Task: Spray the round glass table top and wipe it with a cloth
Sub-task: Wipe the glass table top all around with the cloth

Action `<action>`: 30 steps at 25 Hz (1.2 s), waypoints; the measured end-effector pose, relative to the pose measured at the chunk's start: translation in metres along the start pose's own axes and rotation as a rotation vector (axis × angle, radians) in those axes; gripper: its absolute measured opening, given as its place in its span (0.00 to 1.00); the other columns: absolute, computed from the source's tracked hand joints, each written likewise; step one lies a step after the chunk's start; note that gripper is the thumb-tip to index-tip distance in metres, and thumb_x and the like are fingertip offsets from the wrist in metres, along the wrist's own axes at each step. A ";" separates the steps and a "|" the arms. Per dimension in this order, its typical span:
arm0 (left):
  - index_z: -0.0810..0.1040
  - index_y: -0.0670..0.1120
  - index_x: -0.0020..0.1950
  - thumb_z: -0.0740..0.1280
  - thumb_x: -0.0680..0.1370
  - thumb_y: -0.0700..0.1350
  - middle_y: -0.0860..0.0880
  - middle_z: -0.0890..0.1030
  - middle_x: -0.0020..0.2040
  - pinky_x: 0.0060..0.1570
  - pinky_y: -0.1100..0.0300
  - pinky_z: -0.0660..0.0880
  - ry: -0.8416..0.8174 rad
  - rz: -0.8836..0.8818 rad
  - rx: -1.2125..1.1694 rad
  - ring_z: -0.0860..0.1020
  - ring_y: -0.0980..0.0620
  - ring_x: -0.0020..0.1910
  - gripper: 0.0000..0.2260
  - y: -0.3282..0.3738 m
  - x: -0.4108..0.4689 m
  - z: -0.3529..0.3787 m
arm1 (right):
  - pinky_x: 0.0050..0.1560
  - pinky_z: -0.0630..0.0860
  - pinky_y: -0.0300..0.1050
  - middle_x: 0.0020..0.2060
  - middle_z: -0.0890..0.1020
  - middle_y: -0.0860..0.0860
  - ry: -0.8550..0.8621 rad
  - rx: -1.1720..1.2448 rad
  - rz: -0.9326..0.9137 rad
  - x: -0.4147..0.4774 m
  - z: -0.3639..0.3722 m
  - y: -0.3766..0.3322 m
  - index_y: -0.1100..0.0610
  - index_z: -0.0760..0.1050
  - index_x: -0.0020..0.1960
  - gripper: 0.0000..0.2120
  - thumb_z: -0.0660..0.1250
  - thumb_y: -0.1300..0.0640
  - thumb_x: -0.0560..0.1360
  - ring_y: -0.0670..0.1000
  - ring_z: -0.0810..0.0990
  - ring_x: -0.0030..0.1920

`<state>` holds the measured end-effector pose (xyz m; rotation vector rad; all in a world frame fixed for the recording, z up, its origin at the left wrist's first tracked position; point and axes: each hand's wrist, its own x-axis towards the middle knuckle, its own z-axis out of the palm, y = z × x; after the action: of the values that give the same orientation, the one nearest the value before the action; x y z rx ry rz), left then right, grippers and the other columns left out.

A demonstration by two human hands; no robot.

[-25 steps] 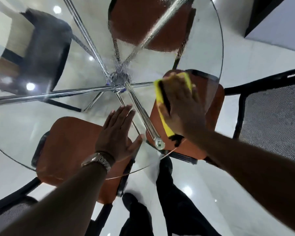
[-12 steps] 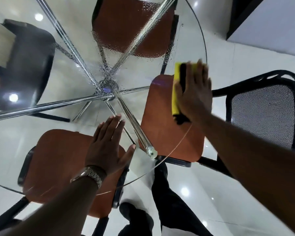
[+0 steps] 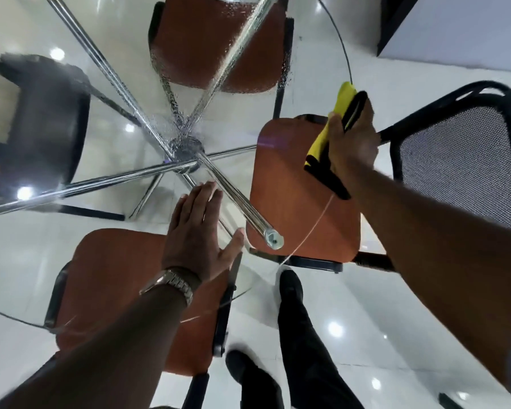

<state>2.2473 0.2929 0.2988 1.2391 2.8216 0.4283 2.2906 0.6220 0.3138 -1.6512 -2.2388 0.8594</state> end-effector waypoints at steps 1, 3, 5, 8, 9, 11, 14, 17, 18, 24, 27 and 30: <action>0.69 0.41 0.77 0.66 0.77 0.61 0.43 0.66 0.80 0.78 0.43 0.60 -0.004 -0.001 0.004 0.64 0.41 0.79 0.34 0.000 0.000 0.001 | 0.69 0.74 0.53 0.70 0.81 0.56 0.005 0.070 0.069 -0.015 -0.002 0.003 0.50 0.62 0.84 0.37 0.62 0.35 0.79 0.62 0.79 0.70; 0.67 0.42 0.78 0.63 0.78 0.62 0.44 0.65 0.81 0.80 0.45 0.57 -0.019 -0.006 0.013 0.63 0.41 0.79 0.35 0.000 -0.001 0.001 | 0.69 0.74 0.53 0.70 0.81 0.55 0.019 0.223 0.191 -0.084 -0.002 0.017 0.50 0.65 0.82 0.35 0.64 0.37 0.79 0.62 0.79 0.69; 0.66 0.42 0.79 0.62 0.78 0.63 0.44 0.64 0.81 0.80 0.46 0.55 -0.032 -0.013 0.010 0.61 0.41 0.80 0.36 0.001 -0.002 0.000 | 0.68 0.73 0.54 0.70 0.81 0.56 -0.026 0.259 0.189 -0.152 -0.002 0.038 0.52 0.66 0.81 0.30 0.66 0.42 0.83 0.63 0.78 0.69; 0.66 0.42 0.78 0.62 0.78 0.63 0.44 0.65 0.81 0.80 0.46 0.55 -0.015 -0.002 0.007 0.61 0.41 0.80 0.35 0.002 -0.002 0.002 | 0.66 0.74 0.55 0.66 0.83 0.58 -0.040 0.185 0.136 -0.151 -0.007 0.049 0.54 0.70 0.76 0.25 0.65 0.42 0.83 0.64 0.79 0.67; 0.66 0.42 0.79 0.62 0.78 0.64 0.44 0.65 0.81 0.80 0.46 0.55 -0.016 0.000 0.015 0.61 0.42 0.80 0.35 0.001 -0.002 0.003 | 0.66 0.74 0.54 0.65 0.83 0.57 -0.032 0.182 0.129 -0.129 -0.007 0.047 0.52 0.71 0.76 0.25 0.64 0.41 0.83 0.63 0.80 0.67; 0.66 0.43 0.79 0.62 0.78 0.64 0.45 0.64 0.81 0.81 0.47 0.54 -0.014 -0.006 0.028 0.60 0.42 0.80 0.35 0.000 -0.001 0.004 | 0.68 0.74 0.52 0.67 0.83 0.55 0.006 0.182 0.168 -0.083 -0.007 0.039 0.49 0.71 0.77 0.26 0.64 0.40 0.82 0.61 0.80 0.68; 0.67 0.43 0.78 0.62 0.78 0.64 0.45 0.65 0.80 0.80 0.47 0.55 0.014 0.011 0.034 0.62 0.42 0.80 0.35 0.000 -0.002 0.003 | 0.66 0.75 0.52 0.65 0.84 0.54 -0.009 0.281 0.221 -0.097 -0.004 0.032 0.47 0.71 0.76 0.25 0.64 0.40 0.82 0.61 0.81 0.67; 0.68 0.42 0.77 0.63 0.79 0.63 0.44 0.67 0.80 0.79 0.45 0.59 0.048 0.018 0.018 0.63 0.41 0.79 0.34 0.001 -0.002 0.002 | 0.64 0.75 0.54 0.65 0.83 0.55 -0.026 0.304 0.259 -0.174 0.002 0.038 0.50 0.68 0.77 0.26 0.65 0.41 0.83 0.64 0.80 0.66; 0.68 0.41 0.77 0.63 0.79 0.62 0.43 0.67 0.80 0.78 0.44 0.59 0.049 0.020 0.019 0.63 0.41 0.79 0.34 0.002 -0.002 0.002 | 0.64 0.74 0.55 0.66 0.83 0.56 -0.031 0.273 0.252 -0.186 0.002 0.042 0.51 0.67 0.78 0.26 0.64 0.42 0.83 0.65 0.79 0.67; 0.68 0.41 0.78 0.64 0.79 0.62 0.43 0.66 0.80 0.79 0.45 0.58 0.026 0.028 0.041 0.64 0.40 0.79 0.34 -0.001 0.000 0.004 | 0.65 0.77 0.56 0.62 0.83 0.57 0.051 0.055 0.103 -0.036 -0.001 0.020 0.50 0.70 0.73 0.30 0.58 0.35 0.77 0.64 0.81 0.65; 0.68 0.41 0.78 0.65 0.78 0.61 0.43 0.66 0.80 0.78 0.43 0.59 0.013 0.024 0.033 0.65 0.40 0.78 0.35 0.001 0.000 0.003 | 0.72 0.73 0.63 0.74 0.73 0.63 0.088 -0.181 -0.075 -0.045 0.012 0.011 0.48 0.58 0.84 0.33 0.58 0.40 0.82 0.67 0.73 0.74; 0.68 0.40 0.78 0.67 0.78 0.60 0.42 0.66 0.80 0.77 0.42 0.62 0.022 0.003 -0.028 0.65 0.40 0.79 0.34 -0.001 0.001 0.001 | 0.82 0.58 0.67 0.82 0.59 0.69 0.037 -0.427 -0.538 -0.139 0.018 0.023 0.53 0.58 0.86 0.31 0.55 0.44 0.86 0.70 0.58 0.83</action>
<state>2.2459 0.2935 0.2975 1.2414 2.8224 0.4832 2.3467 0.4920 0.3075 -1.0703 -2.7703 0.2267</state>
